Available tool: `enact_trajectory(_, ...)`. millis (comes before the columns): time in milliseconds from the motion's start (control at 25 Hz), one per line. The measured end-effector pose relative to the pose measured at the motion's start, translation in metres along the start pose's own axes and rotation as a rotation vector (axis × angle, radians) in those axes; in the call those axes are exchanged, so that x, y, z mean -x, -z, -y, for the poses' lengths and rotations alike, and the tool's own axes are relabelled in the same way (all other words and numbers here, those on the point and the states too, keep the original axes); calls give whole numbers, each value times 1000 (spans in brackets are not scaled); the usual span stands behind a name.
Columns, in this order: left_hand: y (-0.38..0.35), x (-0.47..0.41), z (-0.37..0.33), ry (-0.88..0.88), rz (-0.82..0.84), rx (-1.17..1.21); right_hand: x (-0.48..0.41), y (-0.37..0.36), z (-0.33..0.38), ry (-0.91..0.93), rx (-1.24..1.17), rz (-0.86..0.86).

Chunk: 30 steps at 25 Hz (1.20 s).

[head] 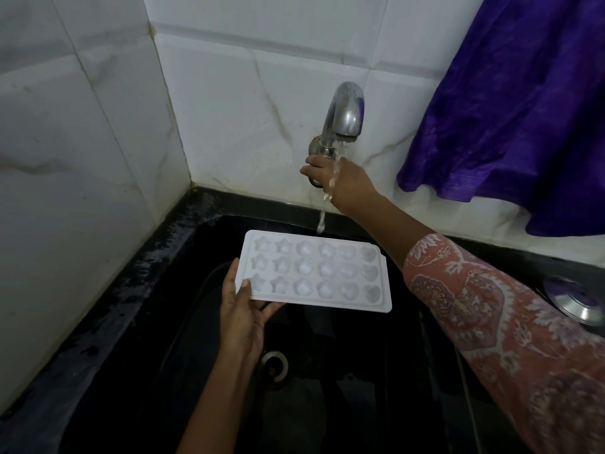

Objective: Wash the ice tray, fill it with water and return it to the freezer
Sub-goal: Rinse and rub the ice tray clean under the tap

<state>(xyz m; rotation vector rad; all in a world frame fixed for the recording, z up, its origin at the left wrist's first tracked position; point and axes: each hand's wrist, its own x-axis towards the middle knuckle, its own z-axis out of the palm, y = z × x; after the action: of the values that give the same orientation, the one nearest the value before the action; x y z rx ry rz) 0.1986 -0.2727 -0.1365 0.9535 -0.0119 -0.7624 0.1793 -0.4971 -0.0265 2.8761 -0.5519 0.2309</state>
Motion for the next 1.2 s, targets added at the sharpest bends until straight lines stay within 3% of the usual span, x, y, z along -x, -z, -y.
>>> enact_trajectory(120,3,-2,0,-14,-11,41,44,-24,26,-324,-202,-149)
enact_trajectory(280,1,-7,9,15,-6,80,107,-69,87,-607,-415,159)
enact_trajectory(360,-4,-5,21,69,26,95,108,-80,115,-506,-508,149)
enact_trajectory(520,6,-11,28,59,48,168,107,-76,123,74,-432,209)
enact_trajectory(560,11,-16,24,37,41,188,110,-78,110,76,-412,216)
enact_trajectory(680,21,-25,16,-28,37,204,113,-89,61,-343,-353,175)
enact_trajectory(760,12,-25,19,-24,67,201,108,-87,58,-509,-297,136)
enact_trajectory(840,1,-26,26,30,77,246,96,-81,83,-400,-386,63)
enact_trajectory(960,4,-30,33,52,68,254,96,-74,129,-9,-418,113)
enact_trajectory(1040,18,-36,28,35,27,250,104,-76,121,217,-295,114)
enact_trajectory(1080,26,-39,23,34,4,270,112,-80,109,279,-191,58)
enact_trajectory(1200,46,-46,6,44,-50,316,134,-80,61,191,-14,-124)
